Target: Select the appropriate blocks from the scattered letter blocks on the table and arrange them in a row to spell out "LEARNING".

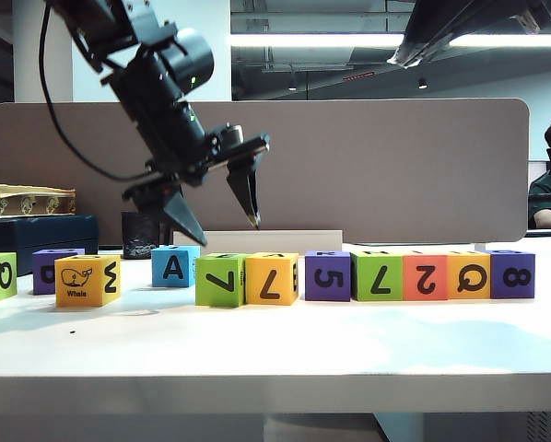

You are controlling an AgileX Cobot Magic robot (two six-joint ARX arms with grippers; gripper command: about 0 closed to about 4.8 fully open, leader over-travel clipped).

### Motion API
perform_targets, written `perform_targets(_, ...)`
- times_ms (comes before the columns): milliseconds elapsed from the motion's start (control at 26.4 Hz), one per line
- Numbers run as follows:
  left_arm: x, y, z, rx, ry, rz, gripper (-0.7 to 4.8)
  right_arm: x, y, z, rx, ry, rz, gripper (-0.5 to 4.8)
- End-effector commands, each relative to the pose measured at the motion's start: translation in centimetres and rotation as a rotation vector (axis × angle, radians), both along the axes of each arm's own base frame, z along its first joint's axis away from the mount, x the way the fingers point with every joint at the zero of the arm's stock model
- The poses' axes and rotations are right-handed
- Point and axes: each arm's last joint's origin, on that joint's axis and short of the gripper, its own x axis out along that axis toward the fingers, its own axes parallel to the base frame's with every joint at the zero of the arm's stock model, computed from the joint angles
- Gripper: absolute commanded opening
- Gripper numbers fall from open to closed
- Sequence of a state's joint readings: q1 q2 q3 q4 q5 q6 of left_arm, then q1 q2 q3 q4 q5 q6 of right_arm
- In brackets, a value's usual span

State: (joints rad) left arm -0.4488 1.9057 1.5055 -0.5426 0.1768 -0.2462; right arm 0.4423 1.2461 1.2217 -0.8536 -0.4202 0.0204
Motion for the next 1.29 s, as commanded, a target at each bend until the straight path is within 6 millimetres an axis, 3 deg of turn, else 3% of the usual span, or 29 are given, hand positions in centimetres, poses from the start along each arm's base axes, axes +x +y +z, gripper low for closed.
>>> perform_targets(38,0.1,0.3,1.8,0.103,-0.039,-0.014,3.75,0.0,0.0,0.2,0.007,-0.015,0.004,-0.01)
perform_targets(189,0.4,1.0,3.7,0.188,-0.067,-0.018,3.74,0.0,0.0,0.2,0.007,-0.015,0.004,-0.01)
perform_targets(303,1.1,3.5,4.7,0.274,-0.051,0.038,3.73,0.0,0.0,0.3,0.007,-0.016,0.004,-0.01)
perform_targets(530,2.3,8.7,4.6,0.264,0.012,0.142,3.73,0.1,0.1,0.3,0.012,-0.026,0.004,-0.01)
perform_targets(871,3.7,7.9,4.7,0.216,-0.12,0.151,3.74,0.1,0.1,0.3,0.011,-0.025,0.004,-0.01)
perform_targets(1099,4.8,7.3,3.2,0.168,-0.117,0.149,3.78,0.0,0.0,0.3,0.008,-0.018,0.004,-0.01)
perform_targets(1288,6.1,6.8,0.9,0.128,-0.095,0.163,4.5,0.0,0.0,0.3,0.008,-0.018,0.003,-0.01)
